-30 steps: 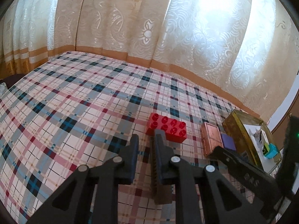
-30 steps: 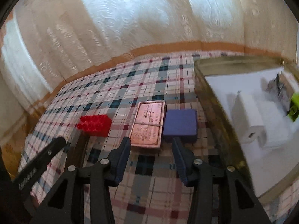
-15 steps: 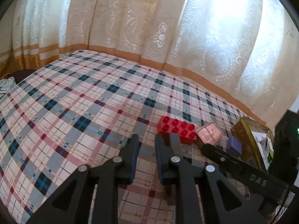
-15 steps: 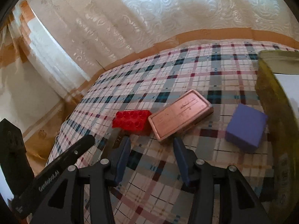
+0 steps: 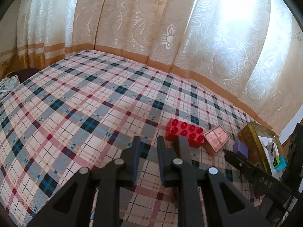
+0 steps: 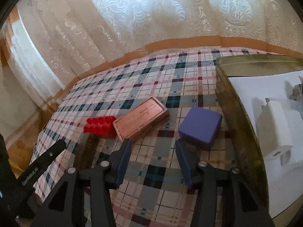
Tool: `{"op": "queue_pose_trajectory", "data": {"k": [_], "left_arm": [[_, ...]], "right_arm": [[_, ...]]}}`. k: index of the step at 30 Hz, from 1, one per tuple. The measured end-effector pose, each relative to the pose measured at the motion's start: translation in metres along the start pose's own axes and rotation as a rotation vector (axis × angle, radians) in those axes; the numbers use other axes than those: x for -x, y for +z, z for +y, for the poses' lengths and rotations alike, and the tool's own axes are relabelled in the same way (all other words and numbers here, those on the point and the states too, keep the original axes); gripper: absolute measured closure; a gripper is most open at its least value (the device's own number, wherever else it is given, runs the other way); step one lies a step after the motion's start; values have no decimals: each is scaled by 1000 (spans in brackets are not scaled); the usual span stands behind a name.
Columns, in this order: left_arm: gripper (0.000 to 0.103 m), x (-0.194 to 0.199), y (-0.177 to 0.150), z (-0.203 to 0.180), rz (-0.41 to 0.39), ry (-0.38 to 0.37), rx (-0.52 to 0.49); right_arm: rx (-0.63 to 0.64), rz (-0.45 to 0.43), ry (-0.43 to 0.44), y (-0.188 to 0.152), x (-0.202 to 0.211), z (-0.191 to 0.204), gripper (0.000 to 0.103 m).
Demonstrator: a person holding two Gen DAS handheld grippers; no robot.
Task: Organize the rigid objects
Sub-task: 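Move the right tool toward the purple cube while the left tool holds the brown stick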
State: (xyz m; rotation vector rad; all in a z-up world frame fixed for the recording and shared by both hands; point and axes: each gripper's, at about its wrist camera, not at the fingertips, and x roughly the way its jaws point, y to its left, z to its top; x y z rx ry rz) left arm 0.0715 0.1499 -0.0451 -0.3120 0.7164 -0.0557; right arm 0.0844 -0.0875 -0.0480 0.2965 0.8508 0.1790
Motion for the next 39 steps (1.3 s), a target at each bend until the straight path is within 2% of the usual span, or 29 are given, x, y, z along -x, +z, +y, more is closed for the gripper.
{"op": "queue_pose_trajectory", "data": {"k": [4,6,8,11,13,16,18,25,28,30,32,35,39], "left_arm": [[87,1,0,1,3,0,3],[87,1,-1,0,8,1,-6],[87,2,-1,-2,2,-1,-19],[87,3,-1,-2,-1,-1,-20],[87,2,-1,-3,-1,0,-18],[87,2,-1,-2,-3,0,-15],[87,2,-1,0,3,-1,-10],[87,2,0,5,-2,-3,8],[87,3,1,11,-6,-19,25],[87,3,3,13,-10,-35,42],[87,6,4,17,-22,-89,72],[87,8,5,19,-35,-151,92],[87,11,5,16,-52,-158,75]], "right_arm": [[64,39,68,-9,10,0,51],[131,9,-1,-19,19,6,51],[135,-24,-76,-21,24,9,51],[96,-34,-108,-15,20,6,52],[63,-23,-160,-10,12,3,54],[-67,-50,-248,1,4,-9,54],[-107,-64,-291,11,-2,-11,54],[-85,-47,-335,33,-20,-8,53],[-33,-27,-361,30,-19,-10,70],[-29,-28,-344,27,-13,-17,85],[-32,-29,-291,23,-8,-23,91],[-27,-66,-174,17,5,-23,91],[20,-91,-95,13,16,-20,91]]}}
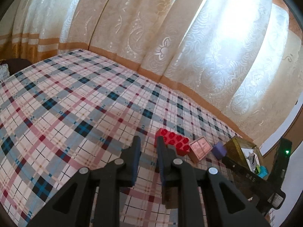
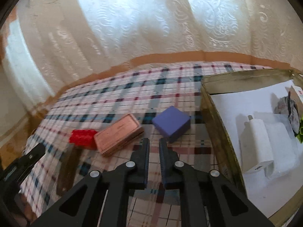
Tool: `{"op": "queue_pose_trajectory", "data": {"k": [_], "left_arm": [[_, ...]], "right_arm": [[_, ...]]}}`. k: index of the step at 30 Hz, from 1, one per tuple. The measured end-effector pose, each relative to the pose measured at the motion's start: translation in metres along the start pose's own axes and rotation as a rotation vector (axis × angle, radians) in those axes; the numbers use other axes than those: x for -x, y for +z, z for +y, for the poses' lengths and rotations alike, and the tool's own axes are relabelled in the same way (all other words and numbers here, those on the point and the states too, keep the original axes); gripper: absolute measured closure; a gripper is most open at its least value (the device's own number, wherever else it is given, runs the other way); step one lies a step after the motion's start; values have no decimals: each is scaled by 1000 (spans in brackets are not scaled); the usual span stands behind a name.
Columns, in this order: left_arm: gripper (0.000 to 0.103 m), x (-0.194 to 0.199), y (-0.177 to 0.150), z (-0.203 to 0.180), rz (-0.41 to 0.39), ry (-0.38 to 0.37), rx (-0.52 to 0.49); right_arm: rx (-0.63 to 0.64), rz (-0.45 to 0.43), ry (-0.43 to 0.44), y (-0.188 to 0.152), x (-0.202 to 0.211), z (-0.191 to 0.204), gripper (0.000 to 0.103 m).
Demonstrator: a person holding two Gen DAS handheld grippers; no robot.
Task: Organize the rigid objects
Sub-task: 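Move the right tool toward the purple cube while the left tool holds the brown stick, then grasp the purple cube with the right tool while the left tool holds the brown stick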
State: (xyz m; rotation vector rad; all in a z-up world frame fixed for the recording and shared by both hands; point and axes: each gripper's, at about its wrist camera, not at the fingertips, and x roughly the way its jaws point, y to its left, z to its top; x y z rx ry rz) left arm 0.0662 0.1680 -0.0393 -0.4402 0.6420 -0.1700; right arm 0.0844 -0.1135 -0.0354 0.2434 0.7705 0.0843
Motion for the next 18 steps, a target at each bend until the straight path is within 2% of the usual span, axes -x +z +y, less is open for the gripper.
{"op": "queue_pose_trajectory", "data": {"k": [3,5,7,9,11,17,18], "left_arm": [[88,1,1,-1,-4,1,-7],[89,-2,-1,-5,25,-53,-19],[84,-7,-5,-14,67,-102,-55],[72,-15,-12,-32,126,-135,-133],[68,-17,-20,-50,141,-99,-230],[68,-19,-23,-53,150,-100,-237],[63,-20,-25,-57,152,-94,-258]], "right_arm": [[17,9,23,-3,3,1,91],[17,17,32,-3,3,3,91],[11,22,56,-4,3,1,91],[-5,11,110,-3,7,1,91],[-4,-12,134,-2,15,0,91],[-10,-18,213,-8,29,-8,91],[-14,-19,226,-9,30,-9,91]]}}
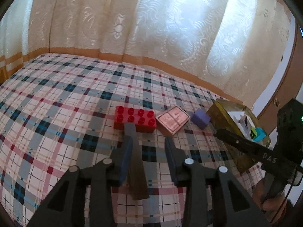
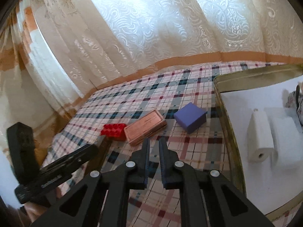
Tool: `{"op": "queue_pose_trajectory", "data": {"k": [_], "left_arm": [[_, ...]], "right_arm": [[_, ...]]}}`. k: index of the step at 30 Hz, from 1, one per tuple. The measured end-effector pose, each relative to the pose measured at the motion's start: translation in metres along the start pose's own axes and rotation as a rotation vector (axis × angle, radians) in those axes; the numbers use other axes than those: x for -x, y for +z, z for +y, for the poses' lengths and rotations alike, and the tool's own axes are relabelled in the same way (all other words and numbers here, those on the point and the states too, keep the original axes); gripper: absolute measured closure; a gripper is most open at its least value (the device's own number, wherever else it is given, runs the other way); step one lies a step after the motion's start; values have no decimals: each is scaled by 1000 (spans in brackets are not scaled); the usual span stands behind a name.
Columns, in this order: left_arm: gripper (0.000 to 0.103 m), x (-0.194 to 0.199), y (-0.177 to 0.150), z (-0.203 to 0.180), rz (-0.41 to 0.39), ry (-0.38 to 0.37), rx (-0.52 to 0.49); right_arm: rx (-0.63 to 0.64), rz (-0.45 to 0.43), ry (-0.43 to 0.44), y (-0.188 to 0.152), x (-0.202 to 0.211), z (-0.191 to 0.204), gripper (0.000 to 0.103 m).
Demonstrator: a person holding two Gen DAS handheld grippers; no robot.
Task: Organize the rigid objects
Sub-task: 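Grasp the purple cube with the right tool while the left tool holds the brown stick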
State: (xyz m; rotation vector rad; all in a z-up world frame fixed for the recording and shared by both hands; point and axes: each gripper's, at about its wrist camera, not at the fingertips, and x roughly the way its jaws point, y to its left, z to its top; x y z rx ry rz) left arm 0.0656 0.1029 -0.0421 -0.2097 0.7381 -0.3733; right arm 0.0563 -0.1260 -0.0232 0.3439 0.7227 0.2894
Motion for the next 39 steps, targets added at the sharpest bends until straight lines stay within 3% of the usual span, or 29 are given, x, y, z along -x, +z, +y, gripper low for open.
{"op": "queue_pose_trajectory", "data": {"k": [5,8,11,16,19,21,26,27,29,35,36,39], "left_arm": [[58,-3,3,-6,5,58,-33],[45,-10,4,8,44,109,33],[45,-20,3,16,97,109,73],[45,-25,3,5,119,147,21],[55,-26,6,10,113,162,41],[68,-29,9,10,113,200,42],[68,-42,15,-1,137,276,-41],[73,-43,17,0,137,275,-43],[80,-44,20,7,133,274,-27],[80,-45,24,17,126,231,17],[80,-45,25,18,126,233,21],[80,-46,27,21,121,239,29]], "right_arm": [[67,-68,-123,5,2,7,91],[111,-69,-178,15,-5,11,91],[163,-9,-234,26,-17,10,91],[227,209,-240,50,-52,-3,91],[306,274,-262,56,-66,-1,91],[344,306,-281,61,-73,1,89],[366,388,-309,72,-89,8,69],[387,420,-313,74,-94,11,64],[456,462,-336,74,-103,18,63],[607,568,-462,76,-126,22,63],[593,613,-485,78,-132,13,63],[449,616,-426,91,-131,-4,65]]}}
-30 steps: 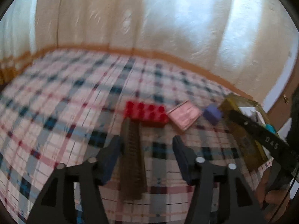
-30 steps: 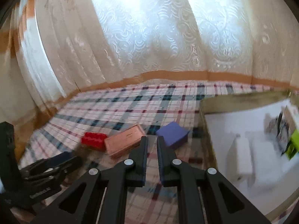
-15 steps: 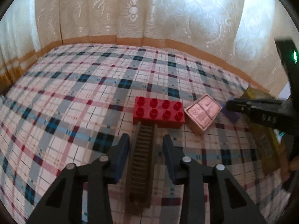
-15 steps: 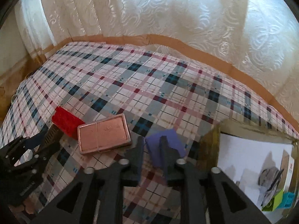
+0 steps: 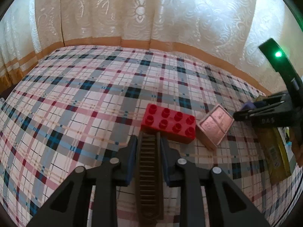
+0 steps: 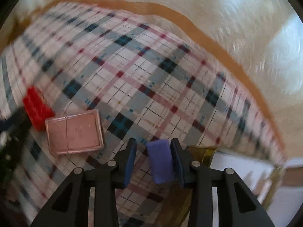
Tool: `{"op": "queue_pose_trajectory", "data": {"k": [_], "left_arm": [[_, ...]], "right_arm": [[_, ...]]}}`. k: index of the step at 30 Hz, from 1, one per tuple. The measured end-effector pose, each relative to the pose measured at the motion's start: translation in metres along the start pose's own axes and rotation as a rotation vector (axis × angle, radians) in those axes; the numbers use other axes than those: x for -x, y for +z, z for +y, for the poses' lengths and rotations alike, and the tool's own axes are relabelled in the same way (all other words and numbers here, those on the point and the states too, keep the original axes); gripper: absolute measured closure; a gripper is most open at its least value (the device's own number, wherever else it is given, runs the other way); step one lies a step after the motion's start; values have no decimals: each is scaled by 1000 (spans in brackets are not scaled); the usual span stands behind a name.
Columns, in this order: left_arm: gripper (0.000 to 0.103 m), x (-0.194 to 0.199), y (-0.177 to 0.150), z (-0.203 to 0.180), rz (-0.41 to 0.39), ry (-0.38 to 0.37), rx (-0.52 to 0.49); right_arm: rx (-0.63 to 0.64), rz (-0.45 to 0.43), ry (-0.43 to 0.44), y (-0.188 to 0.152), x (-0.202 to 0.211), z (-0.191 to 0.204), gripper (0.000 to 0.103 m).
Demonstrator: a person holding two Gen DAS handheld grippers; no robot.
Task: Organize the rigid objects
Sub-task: 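Grasp the purple cube with the right tool while the left tool holds the brown stick, then carry the brown stick and purple cube over the gold tray with both tools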
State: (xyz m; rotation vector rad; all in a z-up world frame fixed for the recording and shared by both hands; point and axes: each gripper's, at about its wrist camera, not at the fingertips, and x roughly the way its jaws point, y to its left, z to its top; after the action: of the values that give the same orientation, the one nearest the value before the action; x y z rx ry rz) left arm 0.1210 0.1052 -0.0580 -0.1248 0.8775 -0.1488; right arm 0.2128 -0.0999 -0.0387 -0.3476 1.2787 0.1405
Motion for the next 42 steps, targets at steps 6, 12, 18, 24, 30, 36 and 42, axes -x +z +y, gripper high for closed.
{"op": "queue_pose_trajectory", "data": {"k": [6,12,18,24,30,36,42], "left_arm": [[80,2,-2,13,-4,-82,38],[80,22,-17,34,-49,-198,114],[81,33,-19,39,-96,-210,133],[81,58,-28,32,-213,-192,111],[80,93,-39,4,-369,-160,53],[80,113,-39,-31,-428,-152,7],[80,125,-38,-72,-446,-152,-44]], "right_arm": [[35,-49,-37,-23,9,20,82],[-80,-231,102,-60,44,30,82],[-212,-453,315,-110,64,43,81],[-230,-647,275,-148,72,49,81],[-246,-809,221,-168,99,36,81],[-287,-844,234,-179,106,19,81],[-337,-887,252,-195,114,-6,81]]}}
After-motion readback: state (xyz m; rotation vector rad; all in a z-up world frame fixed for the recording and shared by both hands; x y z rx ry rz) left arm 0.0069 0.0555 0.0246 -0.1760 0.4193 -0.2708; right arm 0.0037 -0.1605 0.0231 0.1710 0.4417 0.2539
